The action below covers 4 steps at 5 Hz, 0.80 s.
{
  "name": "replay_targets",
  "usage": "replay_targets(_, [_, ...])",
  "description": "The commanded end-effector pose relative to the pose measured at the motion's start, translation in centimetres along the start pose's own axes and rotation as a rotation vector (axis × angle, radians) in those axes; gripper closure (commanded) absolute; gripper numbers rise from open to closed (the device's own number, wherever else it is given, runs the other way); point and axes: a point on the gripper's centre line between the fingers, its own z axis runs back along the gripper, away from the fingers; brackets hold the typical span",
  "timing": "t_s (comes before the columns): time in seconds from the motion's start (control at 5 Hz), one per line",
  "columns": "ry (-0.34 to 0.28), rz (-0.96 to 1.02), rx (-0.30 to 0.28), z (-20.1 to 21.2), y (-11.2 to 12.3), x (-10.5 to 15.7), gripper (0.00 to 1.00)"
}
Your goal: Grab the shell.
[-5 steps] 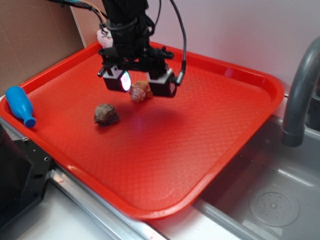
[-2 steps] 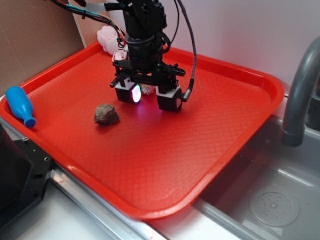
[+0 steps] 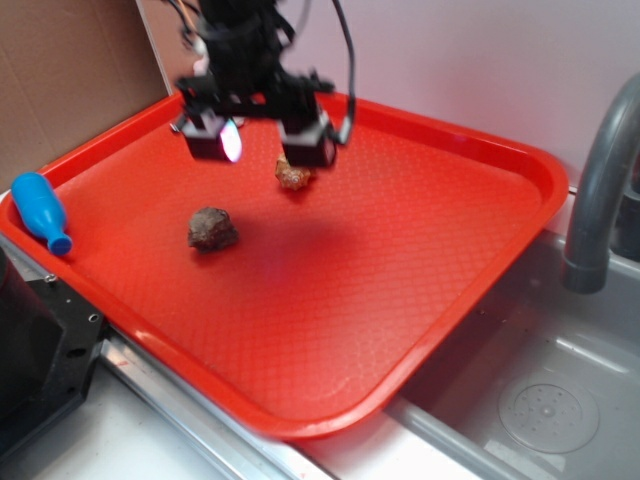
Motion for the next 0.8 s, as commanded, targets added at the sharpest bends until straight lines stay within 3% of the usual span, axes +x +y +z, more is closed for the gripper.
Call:
replay_targets(0.0, [-0.015, 0.054, -0.060, -1.1, -0.7, 2.4, 0.00])
replay_targets(0.4, [0.031, 0.030, -0.031, -5.4, -1.2, 3.5, 0.00])
replay_targets(0.6, [0.088, 0.037, -0.019, -7.5, -1.2, 4.1, 0.00])
